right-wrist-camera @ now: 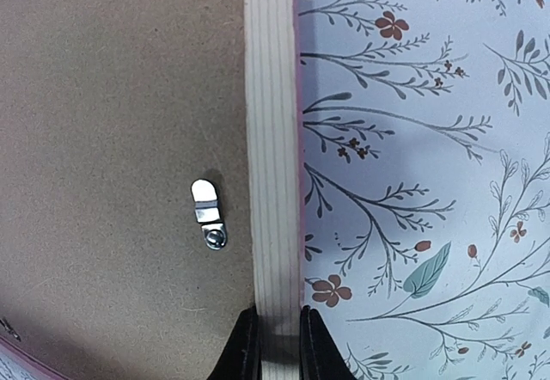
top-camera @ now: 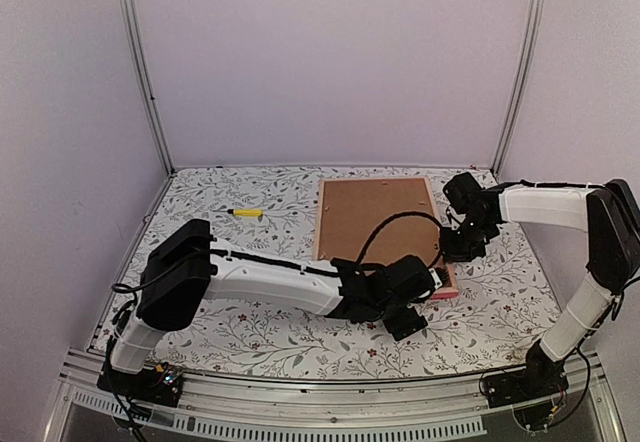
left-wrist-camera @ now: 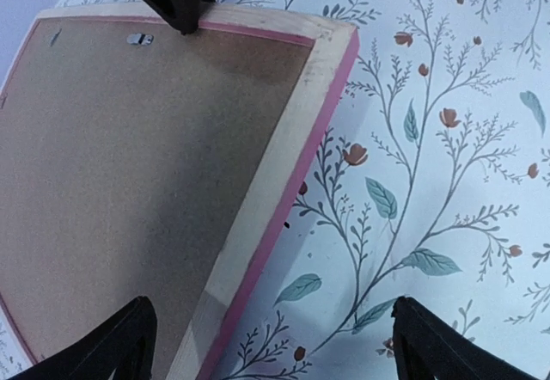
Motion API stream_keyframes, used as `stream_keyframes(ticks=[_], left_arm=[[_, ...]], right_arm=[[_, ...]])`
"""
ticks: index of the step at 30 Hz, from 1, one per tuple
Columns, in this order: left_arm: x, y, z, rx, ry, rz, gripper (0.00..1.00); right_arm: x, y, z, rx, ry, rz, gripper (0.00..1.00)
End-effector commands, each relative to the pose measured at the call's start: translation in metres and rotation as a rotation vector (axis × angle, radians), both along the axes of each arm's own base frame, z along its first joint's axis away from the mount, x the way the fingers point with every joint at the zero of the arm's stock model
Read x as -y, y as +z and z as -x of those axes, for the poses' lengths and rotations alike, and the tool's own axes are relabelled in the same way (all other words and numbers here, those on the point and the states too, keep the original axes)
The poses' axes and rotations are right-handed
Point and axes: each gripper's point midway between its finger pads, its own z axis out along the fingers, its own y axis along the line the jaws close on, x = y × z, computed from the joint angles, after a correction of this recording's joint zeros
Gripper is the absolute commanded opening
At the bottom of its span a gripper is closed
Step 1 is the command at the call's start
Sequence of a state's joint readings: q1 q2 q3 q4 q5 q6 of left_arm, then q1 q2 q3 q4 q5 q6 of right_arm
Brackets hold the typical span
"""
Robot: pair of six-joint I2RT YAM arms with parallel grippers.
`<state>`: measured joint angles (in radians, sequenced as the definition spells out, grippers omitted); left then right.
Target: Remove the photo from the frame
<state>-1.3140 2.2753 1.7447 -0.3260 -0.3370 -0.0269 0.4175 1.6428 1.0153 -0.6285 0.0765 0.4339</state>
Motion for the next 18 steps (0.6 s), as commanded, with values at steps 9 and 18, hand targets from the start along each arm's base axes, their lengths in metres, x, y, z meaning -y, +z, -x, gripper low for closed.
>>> stream_keyframes(ticks=[9, 18], left_arm=[[-0.002, -0.008, -0.021, 0.367, 0.047, -0.192, 0.98], [-0.009, -0.011, -0.038, 0.559, 0.028, -0.328, 0.97]], right_arm=[[-0.009, 0.053, -0.009, 0.086, -0.025, -0.012, 0.0], [-0.011, 0.069, -0.011, 0.113, -0.019, -0.023, 0.0]])
